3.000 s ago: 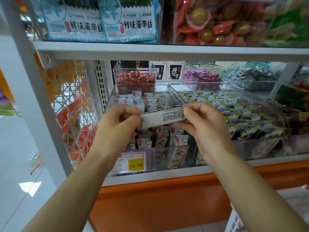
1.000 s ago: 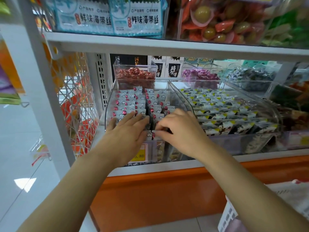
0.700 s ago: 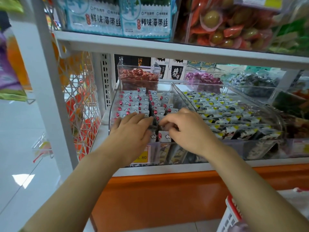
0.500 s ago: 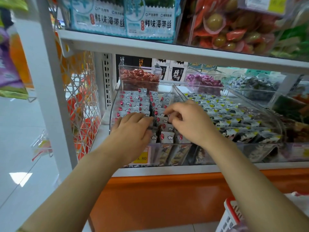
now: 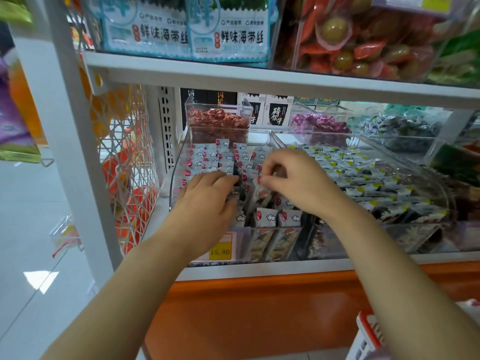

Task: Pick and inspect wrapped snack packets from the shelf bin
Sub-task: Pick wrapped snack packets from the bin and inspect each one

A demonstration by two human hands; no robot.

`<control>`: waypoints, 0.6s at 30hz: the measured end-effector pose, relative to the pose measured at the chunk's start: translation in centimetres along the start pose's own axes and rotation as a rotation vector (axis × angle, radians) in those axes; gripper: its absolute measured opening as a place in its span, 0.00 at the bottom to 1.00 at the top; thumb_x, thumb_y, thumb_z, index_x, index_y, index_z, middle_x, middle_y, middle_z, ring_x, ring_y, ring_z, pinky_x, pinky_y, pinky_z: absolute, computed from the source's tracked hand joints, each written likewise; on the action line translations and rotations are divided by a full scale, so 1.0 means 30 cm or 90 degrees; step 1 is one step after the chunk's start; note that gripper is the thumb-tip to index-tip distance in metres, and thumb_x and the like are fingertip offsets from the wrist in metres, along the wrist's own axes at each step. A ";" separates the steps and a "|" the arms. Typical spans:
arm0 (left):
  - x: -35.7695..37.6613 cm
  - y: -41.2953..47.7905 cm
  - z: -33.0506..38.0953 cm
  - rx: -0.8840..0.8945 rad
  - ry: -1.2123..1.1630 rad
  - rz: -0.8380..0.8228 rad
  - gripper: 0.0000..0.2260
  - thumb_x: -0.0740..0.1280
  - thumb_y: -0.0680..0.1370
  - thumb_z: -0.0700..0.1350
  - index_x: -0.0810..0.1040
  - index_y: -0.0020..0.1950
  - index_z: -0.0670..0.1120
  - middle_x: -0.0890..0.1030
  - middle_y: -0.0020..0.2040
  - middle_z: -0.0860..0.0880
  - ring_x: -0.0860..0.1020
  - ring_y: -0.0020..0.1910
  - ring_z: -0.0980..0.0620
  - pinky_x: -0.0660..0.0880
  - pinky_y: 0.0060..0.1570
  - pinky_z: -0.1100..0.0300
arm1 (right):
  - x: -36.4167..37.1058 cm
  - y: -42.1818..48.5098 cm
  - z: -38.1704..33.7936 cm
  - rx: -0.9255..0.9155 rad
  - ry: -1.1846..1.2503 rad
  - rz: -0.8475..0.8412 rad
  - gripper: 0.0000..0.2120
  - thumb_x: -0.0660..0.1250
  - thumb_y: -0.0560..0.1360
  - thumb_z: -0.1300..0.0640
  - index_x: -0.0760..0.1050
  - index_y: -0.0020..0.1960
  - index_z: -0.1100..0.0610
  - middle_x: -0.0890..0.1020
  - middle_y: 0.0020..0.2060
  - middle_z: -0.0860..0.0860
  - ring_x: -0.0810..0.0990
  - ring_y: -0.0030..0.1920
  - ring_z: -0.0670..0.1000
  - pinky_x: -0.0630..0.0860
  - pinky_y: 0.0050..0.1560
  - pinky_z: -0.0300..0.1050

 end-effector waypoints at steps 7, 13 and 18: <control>-0.032 0.001 0.007 -0.012 -0.050 0.095 0.21 0.58 0.80 0.50 0.64 0.72 0.48 0.67 0.71 0.49 0.61 0.70 0.48 0.60 0.70 0.50 | -0.097 -0.108 0.064 0.116 0.342 0.327 0.09 0.63 0.77 0.62 0.69 0.41 0.51 0.75 0.37 0.49 0.74 0.32 0.41 0.72 0.31 0.33; -0.050 0.002 0.043 -0.011 -0.297 0.124 0.11 0.58 0.80 0.47 0.75 0.61 0.49 0.77 0.45 0.50 0.75 0.41 0.59 0.71 0.38 0.69 | -0.023 -0.154 0.091 0.277 0.714 0.273 0.07 0.61 0.78 0.63 0.74 0.42 0.60 0.77 0.34 0.52 0.76 0.29 0.45 0.76 0.29 0.37; -0.045 -0.003 -0.011 -0.129 -0.530 0.120 0.07 0.62 0.79 0.49 0.79 0.48 0.52 0.79 0.33 0.54 0.77 0.33 0.61 0.76 0.33 0.68 | 0.005 -0.168 0.081 0.301 0.909 0.190 0.03 0.65 0.73 0.66 0.78 0.43 0.63 0.81 0.35 0.54 0.79 0.31 0.46 0.77 0.32 0.37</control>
Point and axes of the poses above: each hand's wrist, its own y-axis towards the middle knuckle, its own x-axis out of the palm, z = x × y, the point moved 5 cm from there along y, towards the middle knuckle
